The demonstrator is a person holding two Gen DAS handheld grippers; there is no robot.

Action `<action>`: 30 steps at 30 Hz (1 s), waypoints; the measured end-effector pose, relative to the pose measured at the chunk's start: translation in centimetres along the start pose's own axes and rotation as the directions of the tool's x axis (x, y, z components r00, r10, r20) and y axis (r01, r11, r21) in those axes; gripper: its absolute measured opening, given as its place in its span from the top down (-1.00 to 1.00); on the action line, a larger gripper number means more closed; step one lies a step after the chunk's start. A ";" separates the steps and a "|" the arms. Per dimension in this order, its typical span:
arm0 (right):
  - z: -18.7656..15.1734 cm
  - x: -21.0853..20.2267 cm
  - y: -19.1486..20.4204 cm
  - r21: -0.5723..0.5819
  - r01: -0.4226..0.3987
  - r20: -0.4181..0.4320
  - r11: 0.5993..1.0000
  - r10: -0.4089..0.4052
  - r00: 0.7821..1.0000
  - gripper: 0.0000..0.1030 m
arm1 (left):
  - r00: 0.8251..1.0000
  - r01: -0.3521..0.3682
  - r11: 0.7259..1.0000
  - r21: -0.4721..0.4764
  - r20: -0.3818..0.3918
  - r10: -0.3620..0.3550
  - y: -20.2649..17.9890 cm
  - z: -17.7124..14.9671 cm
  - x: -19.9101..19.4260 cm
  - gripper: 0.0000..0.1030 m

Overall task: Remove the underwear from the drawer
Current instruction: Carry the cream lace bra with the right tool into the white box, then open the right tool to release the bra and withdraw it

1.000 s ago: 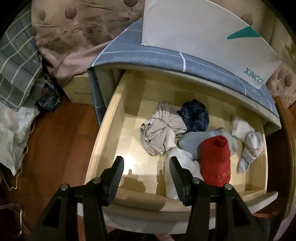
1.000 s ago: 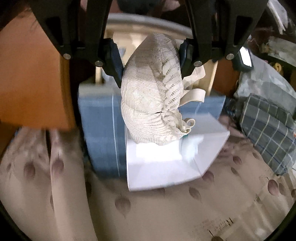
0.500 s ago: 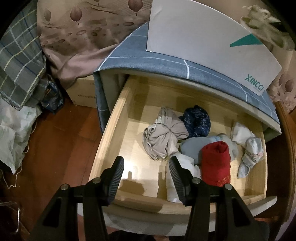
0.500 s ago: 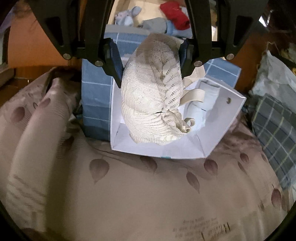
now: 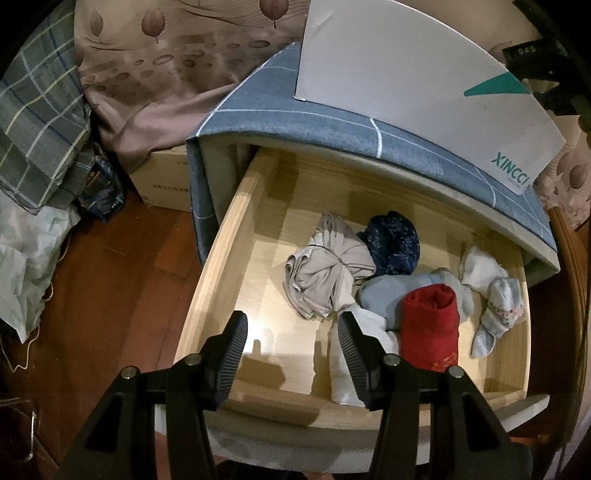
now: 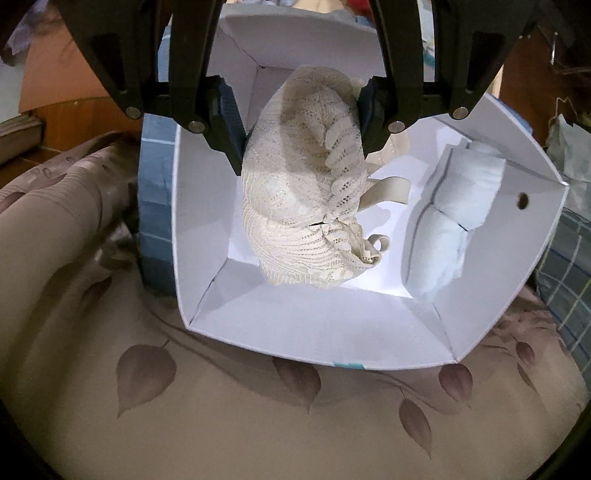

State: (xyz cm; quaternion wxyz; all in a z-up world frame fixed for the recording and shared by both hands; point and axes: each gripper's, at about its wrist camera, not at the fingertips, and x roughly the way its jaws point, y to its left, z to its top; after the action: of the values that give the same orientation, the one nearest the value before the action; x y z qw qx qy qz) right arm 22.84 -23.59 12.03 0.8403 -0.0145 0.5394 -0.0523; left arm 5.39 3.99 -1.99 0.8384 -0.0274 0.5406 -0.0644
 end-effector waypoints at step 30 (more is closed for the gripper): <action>-10.7 -7.7 -2.1 -0.036 -0.104 0.023 0.994 0.105 0.994 -0.36 | 1.000 -0.007 1.000 0.006 -0.028 0.007 -0.2 -0.2 0.5 -0.01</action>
State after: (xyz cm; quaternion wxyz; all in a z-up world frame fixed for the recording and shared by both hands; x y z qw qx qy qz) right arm 9.77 -24.53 14.72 0.8481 -0.0016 0.5298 0.0012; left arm 5.38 3.71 -2.56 0.8310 -0.0222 0.5522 -0.0634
